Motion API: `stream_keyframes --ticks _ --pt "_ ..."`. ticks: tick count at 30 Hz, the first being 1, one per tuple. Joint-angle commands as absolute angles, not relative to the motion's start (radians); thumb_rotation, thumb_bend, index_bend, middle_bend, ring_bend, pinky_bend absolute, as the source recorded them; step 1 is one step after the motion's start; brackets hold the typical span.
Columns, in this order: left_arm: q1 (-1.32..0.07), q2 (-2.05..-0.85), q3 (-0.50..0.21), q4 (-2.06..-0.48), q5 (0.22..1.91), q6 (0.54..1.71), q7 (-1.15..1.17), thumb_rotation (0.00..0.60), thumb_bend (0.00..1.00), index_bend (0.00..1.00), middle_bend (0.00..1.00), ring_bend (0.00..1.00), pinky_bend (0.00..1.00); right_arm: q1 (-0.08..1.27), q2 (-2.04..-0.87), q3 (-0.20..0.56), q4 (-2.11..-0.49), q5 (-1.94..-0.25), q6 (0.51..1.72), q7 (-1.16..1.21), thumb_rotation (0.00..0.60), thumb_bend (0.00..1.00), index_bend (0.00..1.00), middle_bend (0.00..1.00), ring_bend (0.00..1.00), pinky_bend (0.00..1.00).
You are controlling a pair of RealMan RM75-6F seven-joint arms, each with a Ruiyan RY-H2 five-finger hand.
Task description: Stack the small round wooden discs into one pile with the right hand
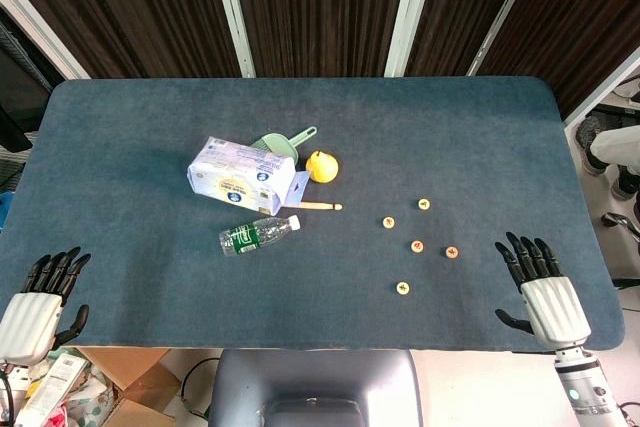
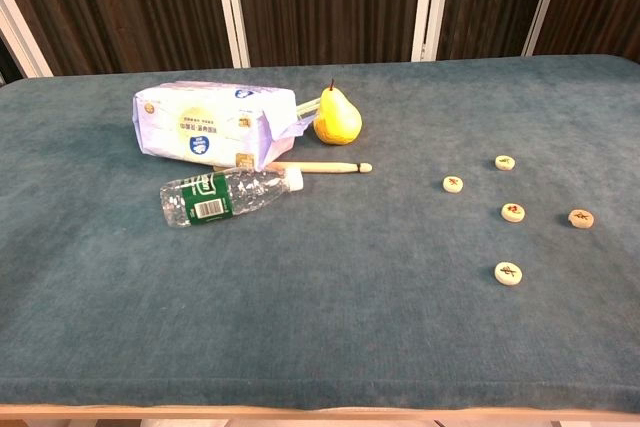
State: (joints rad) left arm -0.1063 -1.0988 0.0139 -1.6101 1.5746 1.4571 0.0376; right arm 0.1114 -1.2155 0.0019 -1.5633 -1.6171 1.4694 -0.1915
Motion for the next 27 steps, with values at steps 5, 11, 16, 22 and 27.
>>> stream_keyframes --ticks 5,11,16,22,27 --pt "-0.115 -1.097 0.017 -1.605 1.584 1.448 0.023 0.600 0.50 0.00 0.00 0.00 0.00 0.126 -1.229 -0.010 -1.549 -1.635 1.442 -0.203 0.600 0.10 0.00 0.00 0.00 0.00" --pt "-0.118 -1.086 0.018 -1.605 1.573 1.434 0.001 0.600 0.50 0.00 0.00 0.00 0.00 0.199 -1.274 0.001 -1.551 -1.644 1.337 -0.230 0.600 0.10 0.03 0.00 0.00 0.00" --pt "-0.123 -1.080 0.020 -1.605 1.570 1.421 0.007 0.600 0.50 0.00 0.00 0.00 0.00 0.307 -1.309 0.031 -1.564 -1.602 1.164 -0.259 0.600 0.10 0.17 0.00 0.00 0.00" --pt "-0.123 -1.075 0.014 -1.606 1.547 1.414 0.003 0.600 0.50 0.00 0.00 0.00 0.00 0.406 -1.380 0.047 -1.525 -1.586 1.036 -0.348 0.600 0.17 0.34 0.00 0.00 0.00" --pt "-0.124 -1.073 0.016 -1.608 1.554 1.416 0.005 0.600 0.50 0.00 0.00 0.00 0.00 0.453 -1.438 0.039 -1.463 -1.583 0.981 -0.365 0.600 0.27 0.45 0.00 0.00 0.00"
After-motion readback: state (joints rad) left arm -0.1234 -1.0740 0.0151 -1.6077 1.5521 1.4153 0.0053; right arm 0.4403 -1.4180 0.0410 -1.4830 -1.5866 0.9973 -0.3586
